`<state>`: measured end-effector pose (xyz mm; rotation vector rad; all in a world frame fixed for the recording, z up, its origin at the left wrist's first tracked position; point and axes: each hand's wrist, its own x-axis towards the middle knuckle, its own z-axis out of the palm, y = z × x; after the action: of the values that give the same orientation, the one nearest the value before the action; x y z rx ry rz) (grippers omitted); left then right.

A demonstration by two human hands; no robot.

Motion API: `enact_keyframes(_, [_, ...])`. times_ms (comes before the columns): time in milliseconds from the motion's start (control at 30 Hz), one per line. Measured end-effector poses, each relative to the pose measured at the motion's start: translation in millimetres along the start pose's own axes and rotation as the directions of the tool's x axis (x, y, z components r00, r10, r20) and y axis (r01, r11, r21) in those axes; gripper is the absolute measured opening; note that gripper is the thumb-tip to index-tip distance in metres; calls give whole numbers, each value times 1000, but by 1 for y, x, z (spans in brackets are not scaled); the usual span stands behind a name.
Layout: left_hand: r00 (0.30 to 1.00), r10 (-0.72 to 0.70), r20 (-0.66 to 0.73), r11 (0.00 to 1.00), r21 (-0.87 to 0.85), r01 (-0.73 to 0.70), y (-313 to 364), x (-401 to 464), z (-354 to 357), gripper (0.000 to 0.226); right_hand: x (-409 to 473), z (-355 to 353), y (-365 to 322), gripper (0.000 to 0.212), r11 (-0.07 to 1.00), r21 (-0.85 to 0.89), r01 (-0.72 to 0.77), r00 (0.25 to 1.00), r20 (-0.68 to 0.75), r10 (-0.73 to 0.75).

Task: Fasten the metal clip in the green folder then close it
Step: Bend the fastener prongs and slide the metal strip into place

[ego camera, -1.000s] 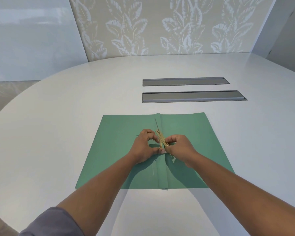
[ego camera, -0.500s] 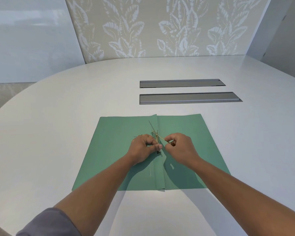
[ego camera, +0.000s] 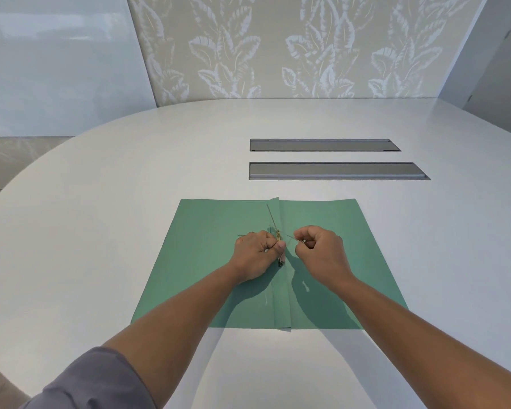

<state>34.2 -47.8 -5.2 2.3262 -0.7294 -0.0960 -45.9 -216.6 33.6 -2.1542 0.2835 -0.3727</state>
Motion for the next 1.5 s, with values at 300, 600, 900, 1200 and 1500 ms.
enact_keyframes(300, [1000, -21, -6, 998, -65, 21, 3, -2, -2, 19, 1, 1, 4, 25, 999, 11, -38, 999, -11, 38])
enact_keyframes(600, [999, -41, 24, 991, -129, 44, 10, -7, -8, 8, 1, 1, 5, 25, 998, 27, -59, 998, -3, 59])
enact_keyframes(900, [1000, -29, 4, 974, -223, 29, 8, -9, -8, 11, -1, 0, 6, 26, 996, 47, -71, 997, -7, 72])
enact_keyframes(1200, [996, -51, 74, 977, -201, 65, 11, -8, -13, 18, -2, 1, 6, 25, 995, 53, -82, 997, 2, 82])
enact_keyframes(1500, [988, -128, 87, 840, -521, 155, 8, -8, -9, 7, -1, -2, 6, 24, 995, 71, -77, 997, 14, 76])
